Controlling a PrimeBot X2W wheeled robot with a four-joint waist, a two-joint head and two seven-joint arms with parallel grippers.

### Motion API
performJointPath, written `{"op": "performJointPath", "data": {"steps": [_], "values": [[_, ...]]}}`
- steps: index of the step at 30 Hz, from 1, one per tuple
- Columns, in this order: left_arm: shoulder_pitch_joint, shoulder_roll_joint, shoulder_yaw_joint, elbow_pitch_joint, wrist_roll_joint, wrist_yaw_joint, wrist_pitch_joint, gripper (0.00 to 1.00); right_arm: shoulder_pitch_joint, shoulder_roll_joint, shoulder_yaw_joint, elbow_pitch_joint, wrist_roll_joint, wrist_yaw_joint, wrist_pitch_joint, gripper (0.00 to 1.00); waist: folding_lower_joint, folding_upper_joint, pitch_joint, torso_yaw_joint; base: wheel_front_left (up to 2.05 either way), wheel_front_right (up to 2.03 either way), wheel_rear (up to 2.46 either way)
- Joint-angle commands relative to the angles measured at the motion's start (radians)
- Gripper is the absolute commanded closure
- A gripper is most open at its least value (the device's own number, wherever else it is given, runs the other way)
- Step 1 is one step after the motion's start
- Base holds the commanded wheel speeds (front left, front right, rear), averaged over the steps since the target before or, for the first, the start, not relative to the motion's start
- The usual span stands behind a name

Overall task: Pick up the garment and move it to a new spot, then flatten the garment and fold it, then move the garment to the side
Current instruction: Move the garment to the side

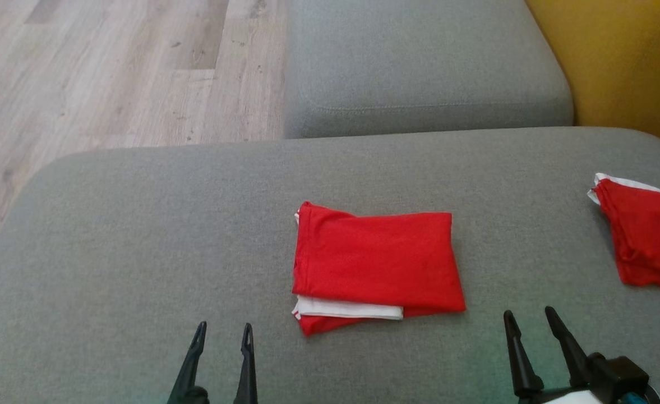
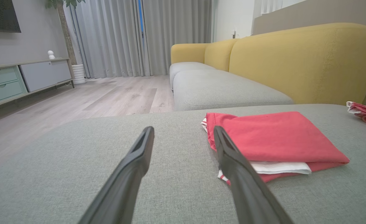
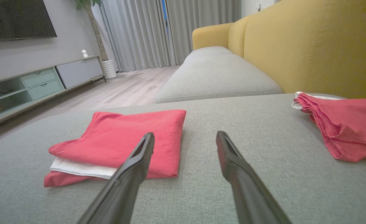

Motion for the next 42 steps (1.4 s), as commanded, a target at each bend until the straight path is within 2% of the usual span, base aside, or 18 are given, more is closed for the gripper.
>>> {"op": "performJointPath", "data": {"steps": [1,8,13,25,32,34,35,38,42], "values": [[-0.033,-0.016,0.043,-0.036,0.010,-0.001,-0.010,0.00,-0.038,-0.010,0.021,-0.030,-0.003,-0.001,-0.014,0.00,0.0000,0.0000,0.011,0.001,0.00,0.00,0.00],[-0.051,-0.020,0.035,-0.041,0.011,0.000,-0.010,0.00,-0.092,-0.018,0.042,0.018,0.021,-0.001,-0.014,0.00,0.0000,0.0000,0.047,0.012,0.00,0.00,0.00],[-0.071,-0.023,0.020,-0.042,0.007,0.001,-0.010,0.00,-0.176,-0.033,0.069,0.106,0.079,-0.001,-0.010,0.00,0.0000,0.0000,0.082,0.031,0.00,0.00,0.00],[-0.136,-0.025,-0.036,-0.043,-0.007,0.015,-0.010,0.00,-0.434,-0.099,0.092,0.344,0.267,-0.001,0.209,0.00,0.0000,0.0000,0.169,0.082,0.00,0.00,0.00],[-0.171,-0.025,-0.061,-0.033,-0.010,0.024,-0.010,0.00,-0.499,-0.106,0.166,0.429,0.375,-0.001,0.293,0.00,0.0000,0.0000,0.195,0.101,0.00,0.00,0.00],[-0.177,-0.025,-0.067,-0.031,-0.012,0.029,-0.010,0.00,-0.507,-0.107,0.189,0.447,0.406,-0.001,0.312,0.61,0.0000,0.0000,0.201,0.103,0.00,0.00,0.00],[-0.180,-0.025,-0.070,-0.031,-0.013,0.031,-0.010,0.00,-0.511,-0.107,0.199,0.452,0.422,-0.001,0.318,1.00,0.0000,0.0000,0.203,0.103,0.00,0.00,0.00],[-0.183,-0.025,-0.072,-0.032,-0.014,0.037,-0.010,0.00,-0.523,-0.124,0.221,0.449,0.461,-0.001,0.313,1.00,0.0000,0.0000,0.212,0.089,0.00,0.00,0.00],[-0.189,-0.025,-0.075,-0.037,-0.014,0.038,-0.010,0.00,-0.551,-0.194,0.225,0.438,0.462,-0.001,0.284,1.00,0.0000,0.0000,0.231,0.050,0.00,0.00,0.00]]}}
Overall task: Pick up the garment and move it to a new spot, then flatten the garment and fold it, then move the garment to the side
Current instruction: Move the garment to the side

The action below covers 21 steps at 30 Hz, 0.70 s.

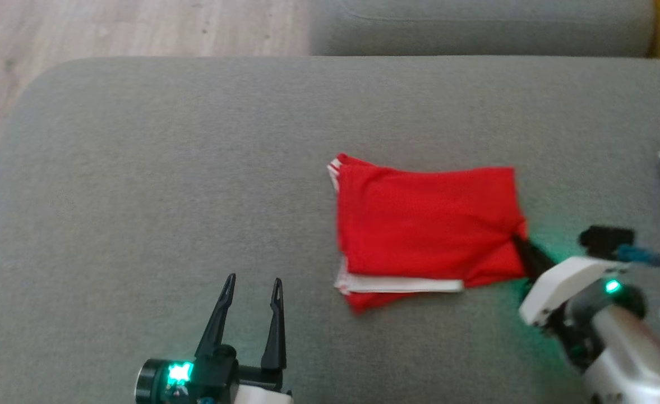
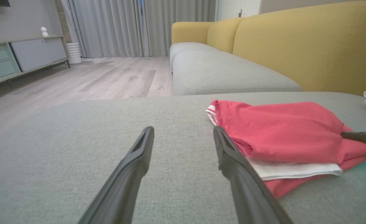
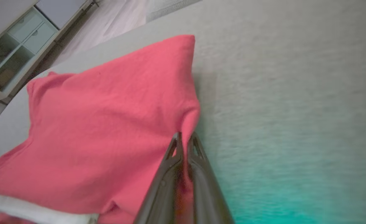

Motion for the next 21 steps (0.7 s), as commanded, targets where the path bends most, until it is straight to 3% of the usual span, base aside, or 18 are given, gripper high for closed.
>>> {"op": "performJointPath", "data": {"steps": [1,10,14,19,20,21], "values": [[-0.053,-0.008,0.026,-0.036,-0.004,0.004,-0.010,0.00,-0.053,-0.074,0.010,-0.034,-0.009,-0.001,-0.016,1.00,0.0000,0.0000,0.019,-0.040,0.00,0.00,0.00],[-0.097,-0.008,0.040,-0.047,0.002,0.007,-0.010,0.00,-0.168,-0.272,-0.053,-0.106,-0.050,-0.001,0.026,1.00,0.0000,0.0000,0.090,-0.169,0.00,0.00,0.00],[-0.143,-0.008,0.059,-0.047,0.015,0.007,-0.010,0.00,-0.243,-0.370,-0.123,-0.133,-0.085,-0.001,0.072,1.00,0.0000,0.0000,0.145,-0.224,0.00,0.00,0.00],[-0.195,-0.008,0.080,-0.050,0.027,0.003,-0.010,0.00,-0.298,-0.438,-0.222,-0.129,-0.141,-0.001,0.104,1.00,0.0000,0.0000,0.197,-0.251,0.00,0.00,0.00],[-0.203,-0.008,0.084,-0.051,0.029,0.001,-0.010,0.00,-0.306,-0.446,-0.243,-0.126,-0.161,-0.001,0.109,0.95,0.0000,0.0000,0.204,-0.254,0.00,0.00,0.00],[-0.209,-0.008,0.087,-0.052,0.030,-0.002,-0.010,0.00,-0.311,-0.451,-0.262,-0.122,-0.183,-0.001,0.112,0.40,0.0000,0.0000,0.209,-0.257,0.00,0.00,0.00]]}}
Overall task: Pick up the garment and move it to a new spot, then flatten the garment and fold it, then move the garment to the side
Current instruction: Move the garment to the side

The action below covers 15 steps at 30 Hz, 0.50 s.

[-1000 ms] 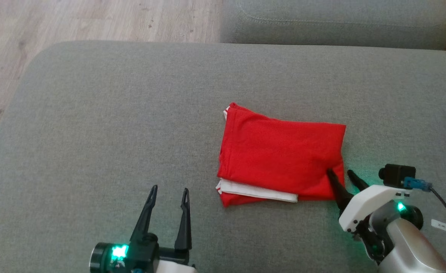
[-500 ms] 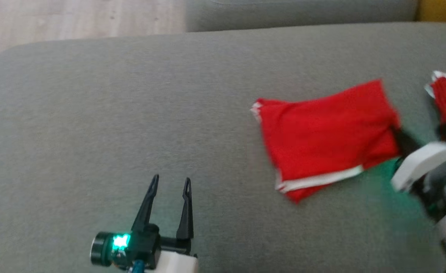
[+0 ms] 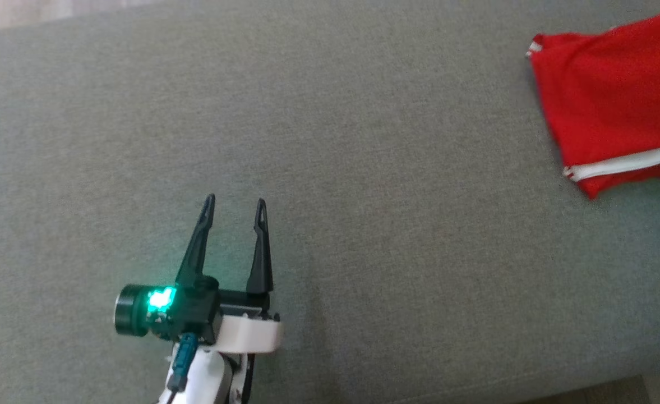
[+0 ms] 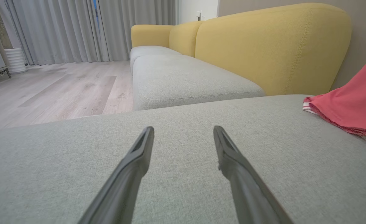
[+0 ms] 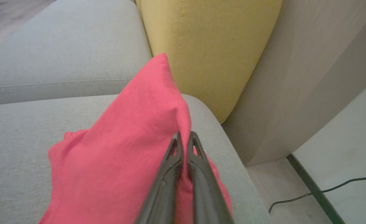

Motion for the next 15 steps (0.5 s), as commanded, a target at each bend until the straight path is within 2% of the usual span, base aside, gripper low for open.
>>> {"op": "performJointPath", "data": {"steps": [1,5,7,15], "values": [[-0.029,-0.005,0.035,-0.033,0.011,-0.005,-0.010,0.00,-0.019,-0.042,-0.026,-0.023,-0.029,-0.001,-0.006,0.00,-0.0002,0.0000,0.021,-0.017,0.00,0.00,0.00],[-0.037,-0.005,0.042,-0.045,-0.006,-0.018,-0.010,0.00,-0.012,0.010,-0.071,-0.042,-0.117,-0.001,-0.039,0.00,-0.0002,0.0000,0.002,-0.013,0.00,0.00,0.00],[-0.030,-0.005,0.041,-0.044,-0.023,-0.026,-0.010,0.00,0.012,0.062,-0.070,-0.062,-0.149,-0.001,-0.053,0.00,-0.0002,0.0000,-0.026,-0.003,0.00,0.00,0.00],[0.027,-0.005,0.033,-0.027,-0.083,-0.025,-0.010,0.00,0.234,0.293,0.038,-0.167,-0.169,-0.001,-0.133,0.00,-0.0002,0.0000,-0.181,0.087,0.00,0.00,0.00]]}}
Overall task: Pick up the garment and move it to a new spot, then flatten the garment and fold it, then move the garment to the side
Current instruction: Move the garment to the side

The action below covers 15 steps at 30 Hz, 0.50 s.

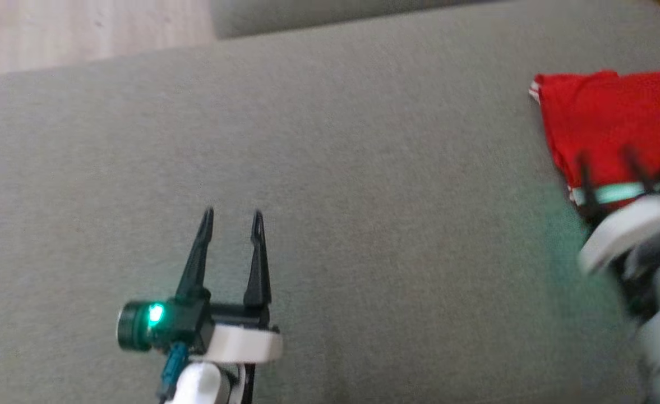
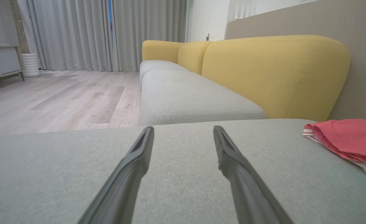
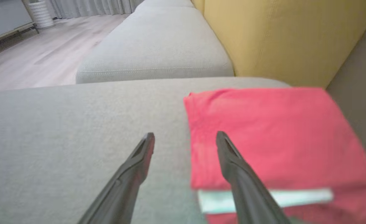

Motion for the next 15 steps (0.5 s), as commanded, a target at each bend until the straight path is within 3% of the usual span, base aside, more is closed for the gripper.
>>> {"op": "performJointPath", "data": {"steps": [1,9,13,15], "values": [[0.014,-0.002,0.025,-0.019,-0.010,0.000,-0.010,0.00,0.035,0.019,0.035,-0.045,0.010,-0.001,-0.036,0.00,0.0001,0.0000,-0.080,0.066,0.00,0.00,0.00],[0.107,-0.002,0.034,0.008,-0.022,-0.005,-0.010,0.00,0.235,0.159,0.145,-0.050,0.030,-0.001,-0.269,0.00,0.0001,0.0000,-0.199,0.152,0.00,0.00,0.00],[0.136,-0.002,0.048,-0.002,-0.014,-0.006,-0.010,0.00,0.277,0.182,0.138,-0.067,-0.006,-0.001,-0.309,0.00,0.0001,0.0000,-0.221,0.165,0.00,0.00,0.00],[0.153,-0.002,0.059,-0.020,0.000,-0.002,-0.010,0.00,0.308,0.207,0.100,-0.141,-0.029,-0.001,-0.312,0.00,0.0001,0.0000,-0.230,0.168,0.00,0.00,0.00]]}}
